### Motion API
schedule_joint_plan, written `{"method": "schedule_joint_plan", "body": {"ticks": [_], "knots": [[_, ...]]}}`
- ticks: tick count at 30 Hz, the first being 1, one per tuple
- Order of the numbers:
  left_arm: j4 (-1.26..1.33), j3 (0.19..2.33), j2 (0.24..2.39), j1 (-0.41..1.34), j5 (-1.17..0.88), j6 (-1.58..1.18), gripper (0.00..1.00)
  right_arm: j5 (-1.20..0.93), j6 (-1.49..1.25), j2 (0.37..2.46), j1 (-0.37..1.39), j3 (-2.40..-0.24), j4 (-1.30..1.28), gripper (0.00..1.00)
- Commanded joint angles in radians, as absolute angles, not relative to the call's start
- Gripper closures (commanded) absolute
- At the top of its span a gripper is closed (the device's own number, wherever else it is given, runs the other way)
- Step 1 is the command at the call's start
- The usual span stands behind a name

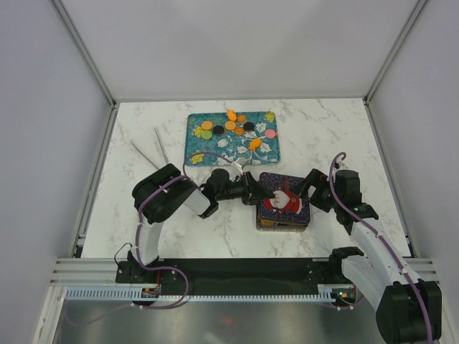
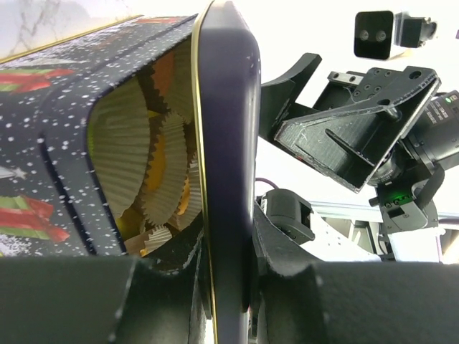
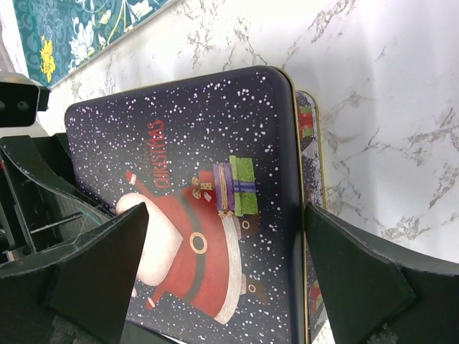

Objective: Pack the cookies

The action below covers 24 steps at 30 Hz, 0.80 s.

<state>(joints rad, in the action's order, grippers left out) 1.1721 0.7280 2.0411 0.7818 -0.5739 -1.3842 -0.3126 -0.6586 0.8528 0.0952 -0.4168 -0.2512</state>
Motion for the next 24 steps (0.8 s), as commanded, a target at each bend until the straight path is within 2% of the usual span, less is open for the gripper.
{"method": "schedule_joint_plan", "body": {"ticks": [1, 11, 16, 18, 24], "knots": [[1.138, 0.716, 2.005, 0.798, -0.543, -1.348, 0.98, -0.316, -0.658, 0.853, 0.092, -0.416, -0.219, 0.02], [1.101, 0.707, 1.977, 0.799, -0.529, -1.325, 0.95, -0.324, -0.663, 0.862, 0.094, -0.413, -0.218, 0.03], [1.089, 0.696, 1.971, 0.798, -0.531, -1.321, 0.9, -0.325, -0.661, 0.876, 0.094, -0.411, -0.213, 0.04], [1.069, 0.693, 1.965, 0.798, -0.532, -1.313, 0.84, -0.325, -0.661, 0.876, 0.094, -0.41, -0.212, 0.04], [0.996, 0.693, 1.924, 0.799, -0.522, -1.272, 0.8, -0.325, -0.658, 0.88, 0.094, -0.405, -0.207, 0.05]]}}
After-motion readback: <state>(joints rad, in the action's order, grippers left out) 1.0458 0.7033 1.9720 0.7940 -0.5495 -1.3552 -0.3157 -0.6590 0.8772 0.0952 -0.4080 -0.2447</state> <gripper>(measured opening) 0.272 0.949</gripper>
